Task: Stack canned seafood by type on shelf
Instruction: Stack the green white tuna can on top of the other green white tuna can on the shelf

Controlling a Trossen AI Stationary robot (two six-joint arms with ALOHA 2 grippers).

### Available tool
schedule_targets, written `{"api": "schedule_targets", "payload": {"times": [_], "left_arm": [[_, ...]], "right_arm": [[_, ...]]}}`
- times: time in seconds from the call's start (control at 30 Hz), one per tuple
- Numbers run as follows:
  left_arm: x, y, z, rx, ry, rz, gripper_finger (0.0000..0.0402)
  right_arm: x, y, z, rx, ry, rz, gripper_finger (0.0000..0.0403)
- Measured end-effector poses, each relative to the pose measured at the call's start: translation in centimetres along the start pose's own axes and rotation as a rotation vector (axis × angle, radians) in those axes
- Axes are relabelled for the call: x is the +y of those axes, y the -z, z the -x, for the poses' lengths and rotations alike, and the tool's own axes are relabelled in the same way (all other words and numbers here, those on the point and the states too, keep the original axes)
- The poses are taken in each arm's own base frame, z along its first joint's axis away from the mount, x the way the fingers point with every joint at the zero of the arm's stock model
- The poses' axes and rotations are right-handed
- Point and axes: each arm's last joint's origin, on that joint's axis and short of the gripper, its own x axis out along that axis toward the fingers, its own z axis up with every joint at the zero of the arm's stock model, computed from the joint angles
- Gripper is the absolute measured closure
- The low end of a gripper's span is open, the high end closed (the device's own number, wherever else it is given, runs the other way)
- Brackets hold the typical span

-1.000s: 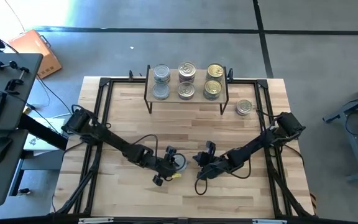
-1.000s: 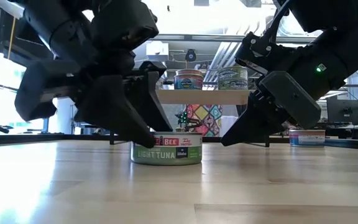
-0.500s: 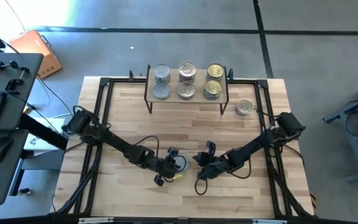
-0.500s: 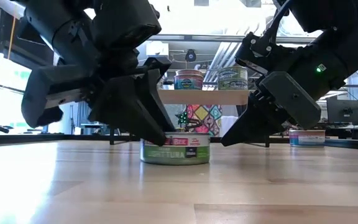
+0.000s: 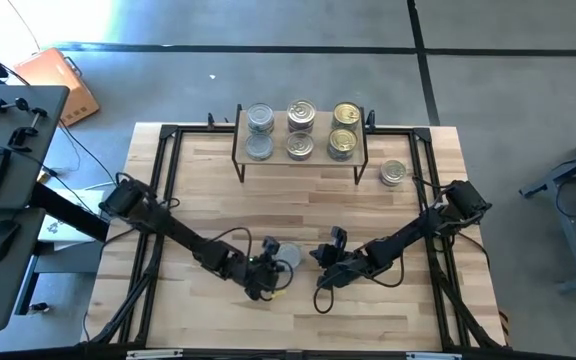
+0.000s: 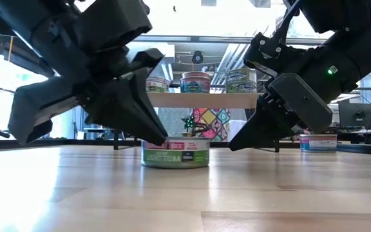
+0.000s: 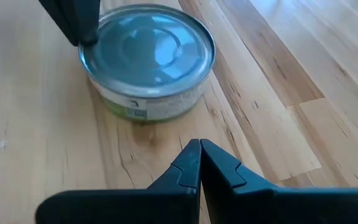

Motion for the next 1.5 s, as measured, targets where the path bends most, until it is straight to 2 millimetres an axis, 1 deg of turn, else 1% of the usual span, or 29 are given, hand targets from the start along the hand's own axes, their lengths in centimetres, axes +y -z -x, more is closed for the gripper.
{"api": "schedule_targets", "payload": {"times": [0.23,0.37,0.83,1.0,1.1,1.23,1.33,1.43,1.5], "left_arm": [[-0.2,-0.2,1.9,0.035,-0.059,-0.006,0.0401],[0.0,0.0,2.6,0.061,-0.082,0.023,0.0401],[-0.1,-0.1,3.1,0.073,-0.164,0.070,0.0401],[-1.0,0.0,3.8,0.101,-0.248,0.041,0.0401],[-1.1,-0.2,4.5,0.088,-0.284,0.039,0.0401],[-0.5,-0.8,5.9,0.054,-0.306,0.062,0.0401],[0.3,-1.0,7.1,0.048,-0.354,0.048,0.0401],[2.0,-1.1,8.6,0.051,-0.407,0.054,0.0401],[3.7,-1.2,9.7,0.039,-0.442,0.069,0.0401]], "right_arm": [[0.0,0.0,0.0,-0.001,0.001,0.001,0.0402],[-0.1,0.0,-0.1,-0.001,0.002,0.000,0.0402],[-0.2,-0.1,-0.1,0.000,0.006,0.013,0.0402],[-0.4,-0.2,-0.3,0.000,0.014,0.008,0.0402],[-0.5,-0.2,-0.4,0.000,0.015,0.007,0.0402],[-0.5,-0.2,-0.4,-0.001,0.014,0.007,0.0402],[-0.5,-0.3,-0.4,-0.003,0.015,0.003,0.0402],[-0.6,-0.3,-0.5,-0.004,0.016,0.001,0.0402],[-0.6,-0.3,-0.5,-0.004,0.017,0.001,0.0402]]}}
